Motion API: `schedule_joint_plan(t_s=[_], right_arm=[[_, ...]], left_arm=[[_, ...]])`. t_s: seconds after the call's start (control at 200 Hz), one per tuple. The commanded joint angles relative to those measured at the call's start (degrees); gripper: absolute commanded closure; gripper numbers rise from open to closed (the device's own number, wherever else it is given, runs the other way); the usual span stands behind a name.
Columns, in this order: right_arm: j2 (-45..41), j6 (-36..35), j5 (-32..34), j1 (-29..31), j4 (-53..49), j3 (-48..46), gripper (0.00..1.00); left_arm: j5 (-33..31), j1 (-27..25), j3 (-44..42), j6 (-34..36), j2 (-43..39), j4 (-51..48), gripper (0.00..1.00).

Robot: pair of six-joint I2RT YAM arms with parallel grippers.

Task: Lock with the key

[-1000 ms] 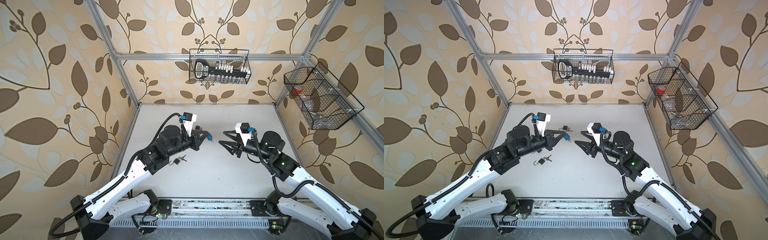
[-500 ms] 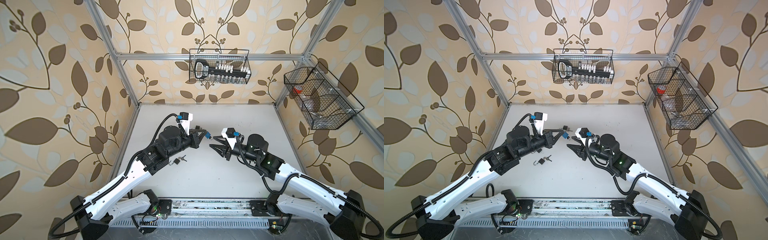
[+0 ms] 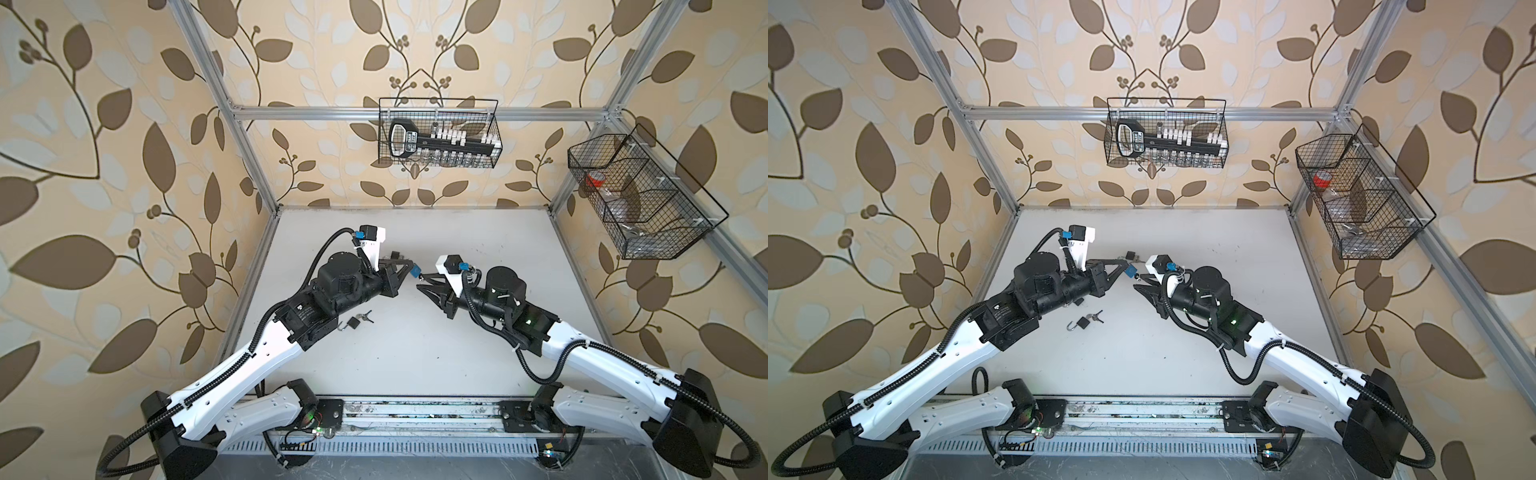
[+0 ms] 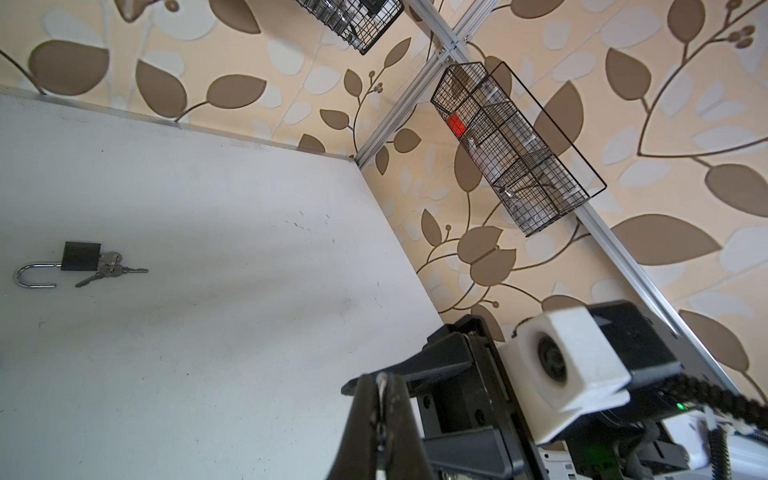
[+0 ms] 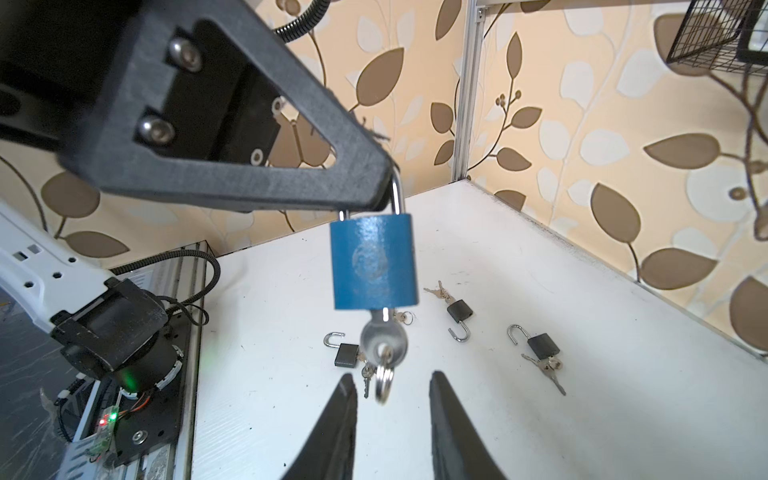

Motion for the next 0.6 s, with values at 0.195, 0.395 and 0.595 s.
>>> schedule_joint_plan(t_s=[0.195,0.395,0.595], right_arm=[[-0.67,0.47,0.18,0.32,3.26,1.99,0.69],[-0.40,0.56,0.28,0.36,3.18,2.08,0.77],[-0.62,0.83,0.04,0.35,3.09,1.76,0.85]], left_arm=[[-0.64,0.31,1.17,-0.37,-0.26,2.77,1.00],[-0.25,0.26,1.17,-0.64,-0.22,2.93,1.00],[-0.21,0.30,0.90,-0.89,-0.13,2.85,1.00]])
